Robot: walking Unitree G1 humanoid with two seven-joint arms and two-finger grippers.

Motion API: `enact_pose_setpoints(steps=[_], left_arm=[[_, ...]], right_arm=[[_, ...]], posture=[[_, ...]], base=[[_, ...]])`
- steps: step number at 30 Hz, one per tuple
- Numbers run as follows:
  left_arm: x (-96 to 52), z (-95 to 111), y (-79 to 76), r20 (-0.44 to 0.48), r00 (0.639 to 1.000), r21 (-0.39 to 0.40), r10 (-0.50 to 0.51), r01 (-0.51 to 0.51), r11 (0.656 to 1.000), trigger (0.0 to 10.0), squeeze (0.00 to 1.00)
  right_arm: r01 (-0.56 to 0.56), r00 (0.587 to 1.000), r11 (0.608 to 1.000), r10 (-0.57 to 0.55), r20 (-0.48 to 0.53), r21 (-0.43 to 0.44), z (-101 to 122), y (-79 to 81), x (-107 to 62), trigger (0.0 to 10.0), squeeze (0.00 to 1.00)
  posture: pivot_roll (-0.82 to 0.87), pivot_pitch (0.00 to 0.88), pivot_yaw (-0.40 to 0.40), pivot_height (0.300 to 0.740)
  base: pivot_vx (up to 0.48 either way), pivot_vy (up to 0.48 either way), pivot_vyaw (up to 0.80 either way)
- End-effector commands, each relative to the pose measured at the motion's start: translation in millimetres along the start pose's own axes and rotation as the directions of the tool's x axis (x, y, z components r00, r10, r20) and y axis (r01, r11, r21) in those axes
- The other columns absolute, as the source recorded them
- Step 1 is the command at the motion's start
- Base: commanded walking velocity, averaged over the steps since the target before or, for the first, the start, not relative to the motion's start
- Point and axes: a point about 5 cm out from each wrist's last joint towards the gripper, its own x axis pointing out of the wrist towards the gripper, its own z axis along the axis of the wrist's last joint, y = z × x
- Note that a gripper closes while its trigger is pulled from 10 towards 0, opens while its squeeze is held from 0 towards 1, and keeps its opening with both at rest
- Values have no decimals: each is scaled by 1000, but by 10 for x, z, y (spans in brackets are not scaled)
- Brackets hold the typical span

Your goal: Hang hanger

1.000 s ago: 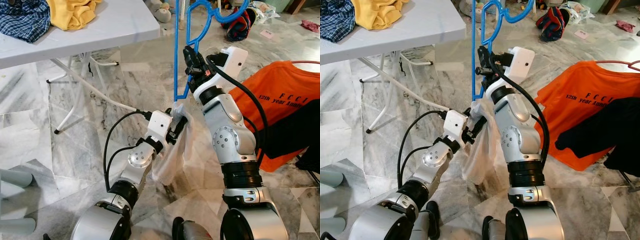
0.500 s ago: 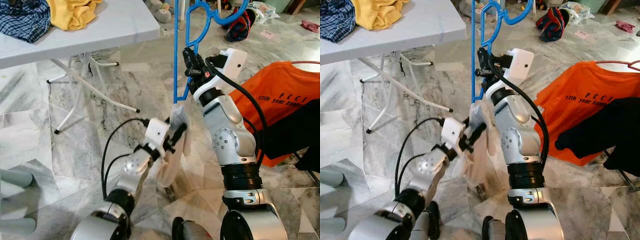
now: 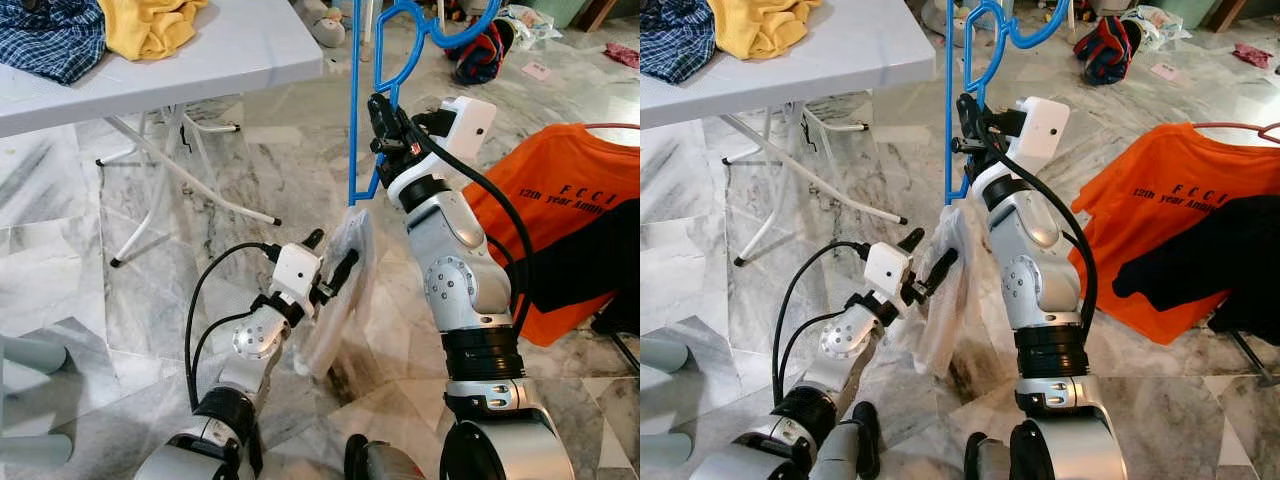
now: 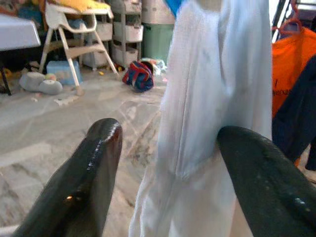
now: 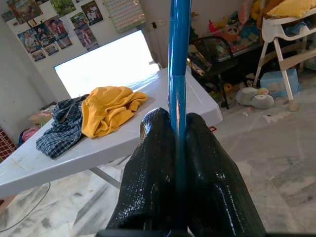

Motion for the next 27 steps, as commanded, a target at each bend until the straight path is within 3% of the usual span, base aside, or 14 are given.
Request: enact_pose_setpoints(steps=[1, 12, 19, 20, 21, 22, 25, 26, 27], left_arm=[[26, -7, -90, -3, 1000, 13, -24, 24, 1000, 10000, 1000], [86, 42, -188, 24, 998, 3, -61, 61, 998, 10000, 1000], [207, 48, -236, -29, 999, 38, -45, 46, 998, 10000, 1000], [218, 48, -244, -35, 998, 38, -44, 46, 998, 10000, 886], [231, 51, -251, -38, 998, 32, -42, 43, 999, 10000, 886], [245, 56, -257, -41, 998, 24, -39, 40, 999, 10000, 43], [285, 78, -295, -41, 998, 26, -46, 48, 999, 10000, 0], [292, 83, -305, -39, 998, 23, -50, 51, 998, 4118, 0], [296, 85, -316, -38, 997, 15, -59, 60, 998, 0, 0]], right_arm=[[-11, 999, 1000, 11, 34, -15, 91, 16, 30, 10000, 0], [6, 999, 1000, -5, 34, -20, 97, -20, -1, 10000, 0], [-7, 1000, 1000, 7, 5, -7, 56, 25, 5, 10000, 0], [-8, 1000, 1000, 8, 1, -7, 52, 28, 5, 10000, 0], [-9, 1000, 1000, 9, -3, -8, 47, 30, 5, 10000, 0], [-11, 1000, 1000, 11, -6, -10, 44, 31, 4, 10000, 0], [-5, 1000, 1000, 5, -13, -20, 31, 13, -11, 10000, 0], [-1, 1000, 1000, 1, -15, -22, 28, 2, -17, 10000, 0], [5, 1000, 1000, -6, -17, -26, 26, -14, -25, 10000, 0]], posture=[[-19, 242, -74, 740], [-32, 243, -68, 740], [-41, 242, -73, 740], [-41, 242, -73, 740], [-45, 241, -73, 740], [-50, 239, -73, 740], [-59, 236, -69, 740], [-61, 234, -67, 740], [-63, 233, -66, 740]], base=[[0, 0, 0], [0, 0, 0], [0, 0, 0], [0, 0, 0], [0, 0, 0], [0, 0, 0], [0, 0, 0], [0, 0, 0], [0, 0, 0]])
